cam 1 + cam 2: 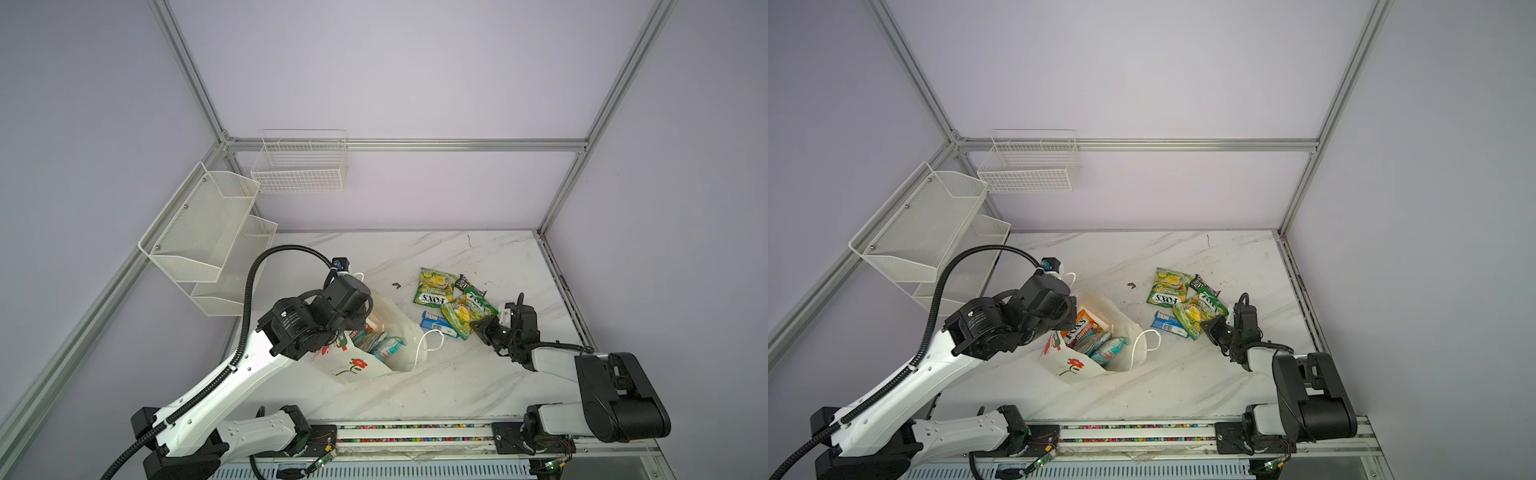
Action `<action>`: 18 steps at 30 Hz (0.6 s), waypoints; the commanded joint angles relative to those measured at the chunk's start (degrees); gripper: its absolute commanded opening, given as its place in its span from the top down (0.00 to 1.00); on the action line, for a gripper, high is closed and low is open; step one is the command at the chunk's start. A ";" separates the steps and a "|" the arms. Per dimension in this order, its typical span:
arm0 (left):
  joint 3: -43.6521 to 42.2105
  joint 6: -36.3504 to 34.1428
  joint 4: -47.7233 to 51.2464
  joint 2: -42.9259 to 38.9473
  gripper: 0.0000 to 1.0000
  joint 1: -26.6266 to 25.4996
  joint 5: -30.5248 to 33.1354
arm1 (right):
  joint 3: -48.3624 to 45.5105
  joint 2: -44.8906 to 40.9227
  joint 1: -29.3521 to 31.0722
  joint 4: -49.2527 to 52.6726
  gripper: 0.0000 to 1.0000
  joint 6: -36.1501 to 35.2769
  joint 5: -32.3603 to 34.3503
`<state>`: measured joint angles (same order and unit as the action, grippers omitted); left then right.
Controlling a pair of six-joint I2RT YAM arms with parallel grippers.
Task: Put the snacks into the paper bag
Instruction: 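Close the right gripper on the edge of the green Fox's bag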
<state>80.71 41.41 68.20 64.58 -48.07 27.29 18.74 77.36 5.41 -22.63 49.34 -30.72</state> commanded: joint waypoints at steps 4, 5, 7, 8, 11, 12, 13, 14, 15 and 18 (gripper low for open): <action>-0.37 0.87 -3.71 -1.34 1.00 0.09 1.28 | 0.99 -4.85 0.17 6.58 1.00 -1.35 0.65; -0.37 0.90 -3.70 -1.25 1.00 0.08 1.28 | 1.12 -5.54 0.20 7.09 1.00 -1.46 0.64; -0.32 0.96 -3.70 -1.28 1.00 0.09 1.22 | 1.33 -6.63 0.22 7.89 1.00 -1.61 0.66; -0.29 0.96 -3.69 -1.24 1.00 0.04 1.27 | 1.43 -7.22 0.17 8.18 1.00 -1.59 0.65; -0.27 0.96 -3.69 -1.19 1.00 0.09 1.18 | 1.72 -8.97 0.18 9.30 1.00 -1.73 0.50; -0.20 0.96 -3.69 -1.21 1.00 0.09 1.17 | 1.98 -9.44 0.17 9.67 1.00 -1.83 0.35; -0.17 0.89 -3.74 -1.16 1.00 0.09 1.13 | 2.22 -10.19 0.26 10.28 1.00 -2.02 0.30; -0.13 0.87 -3.69 -1.13 1.00 0.06 1.10 | 2.42 -10.82 0.17 10.83 1.00 -2.27 0.33; -0.07 0.93 -3.65 -1.19 1.00 0.08 1.14 | 2.74 -11.77 0.22 11.59 1.00 -2.61 0.33; -0.05 0.95 -3.69 -1.03 1.00 0.10 1.19 | 3.57 -14.13 0.22 13.35 1.00 -3.39 0.39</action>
<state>80.73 41.41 68.23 64.60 -48.07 27.27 19.86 65.71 5.41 -10.79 47.42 -30.41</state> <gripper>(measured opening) 0.047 0.112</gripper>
